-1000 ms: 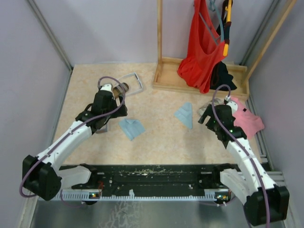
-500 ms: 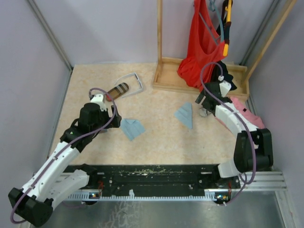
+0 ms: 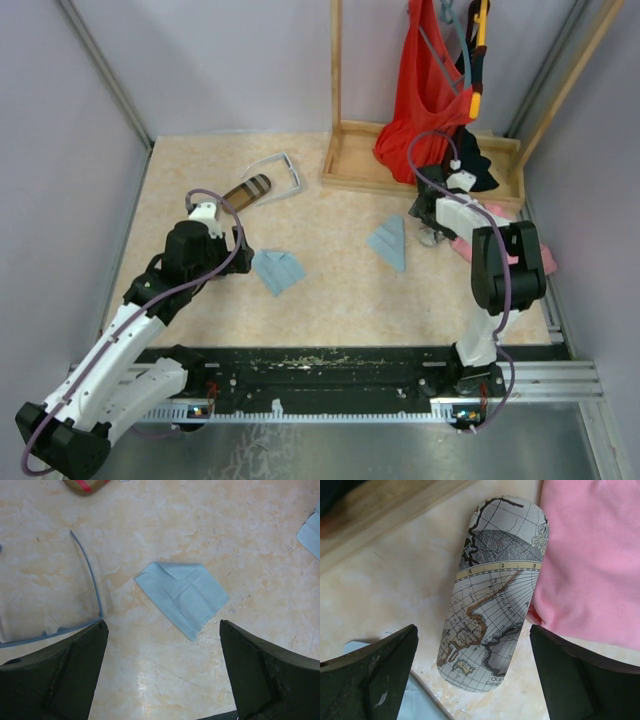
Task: Organize the sunglasses
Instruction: Pick up the sunglasses case from the center of the board.
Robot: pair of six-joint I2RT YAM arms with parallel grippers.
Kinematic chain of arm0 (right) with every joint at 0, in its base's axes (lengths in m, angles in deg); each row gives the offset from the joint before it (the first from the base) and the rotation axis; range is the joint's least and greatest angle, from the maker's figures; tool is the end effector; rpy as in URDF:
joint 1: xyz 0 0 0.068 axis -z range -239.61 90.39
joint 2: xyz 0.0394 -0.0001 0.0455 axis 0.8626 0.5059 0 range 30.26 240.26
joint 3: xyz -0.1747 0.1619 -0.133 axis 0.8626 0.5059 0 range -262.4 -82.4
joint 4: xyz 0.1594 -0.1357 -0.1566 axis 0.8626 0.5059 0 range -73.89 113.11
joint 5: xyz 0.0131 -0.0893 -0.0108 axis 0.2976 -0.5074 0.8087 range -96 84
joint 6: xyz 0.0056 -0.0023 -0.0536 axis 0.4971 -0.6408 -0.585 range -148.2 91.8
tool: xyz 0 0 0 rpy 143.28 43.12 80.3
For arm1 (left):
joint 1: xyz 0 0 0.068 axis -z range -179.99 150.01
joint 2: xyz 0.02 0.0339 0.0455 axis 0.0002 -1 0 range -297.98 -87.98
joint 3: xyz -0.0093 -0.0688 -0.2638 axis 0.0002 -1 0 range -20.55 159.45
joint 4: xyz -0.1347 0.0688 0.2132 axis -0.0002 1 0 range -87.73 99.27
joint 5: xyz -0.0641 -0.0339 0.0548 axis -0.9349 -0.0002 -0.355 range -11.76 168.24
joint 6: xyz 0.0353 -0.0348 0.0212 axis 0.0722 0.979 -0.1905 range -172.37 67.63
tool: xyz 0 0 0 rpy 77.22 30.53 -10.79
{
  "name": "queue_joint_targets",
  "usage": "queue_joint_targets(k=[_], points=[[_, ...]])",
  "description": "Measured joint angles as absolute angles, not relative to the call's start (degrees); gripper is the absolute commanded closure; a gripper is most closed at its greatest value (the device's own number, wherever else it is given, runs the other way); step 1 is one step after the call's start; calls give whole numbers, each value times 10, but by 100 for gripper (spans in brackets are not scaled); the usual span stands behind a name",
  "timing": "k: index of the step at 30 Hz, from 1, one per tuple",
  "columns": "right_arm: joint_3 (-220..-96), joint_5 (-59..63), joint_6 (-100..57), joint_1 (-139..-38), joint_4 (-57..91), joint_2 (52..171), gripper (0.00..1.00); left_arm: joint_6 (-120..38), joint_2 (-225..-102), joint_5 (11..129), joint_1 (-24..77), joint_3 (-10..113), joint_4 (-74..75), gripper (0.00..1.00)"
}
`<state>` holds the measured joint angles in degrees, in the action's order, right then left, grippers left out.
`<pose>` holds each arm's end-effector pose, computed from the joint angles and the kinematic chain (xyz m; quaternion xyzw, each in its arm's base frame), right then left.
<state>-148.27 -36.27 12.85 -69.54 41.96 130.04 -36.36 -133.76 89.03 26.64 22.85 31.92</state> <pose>0.3521 0.0435 0.1962 0.3156 0.8795 -0.1191 0.3357 0.1599 -0.0726 0.2946 0.0353 0.8714 -0.0987 0.4793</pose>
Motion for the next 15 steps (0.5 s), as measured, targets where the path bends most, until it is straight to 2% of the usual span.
queue_joint_targets(k=[4,9,12,15], points=[[-1496,-371,135,-695,430,1335,10,-364,-1338,887,266,228,319,3],[-1506,-379,141,-695,436,1352,20,-364,-1338,884,266,228,319,3],[-1507,-379,141,-693,436,1354,23,-364,-1338,884,266,228,319,3],[-1507,-378,140,-689,436,1354,31,-364,-1338,883,266,228,319,3]])
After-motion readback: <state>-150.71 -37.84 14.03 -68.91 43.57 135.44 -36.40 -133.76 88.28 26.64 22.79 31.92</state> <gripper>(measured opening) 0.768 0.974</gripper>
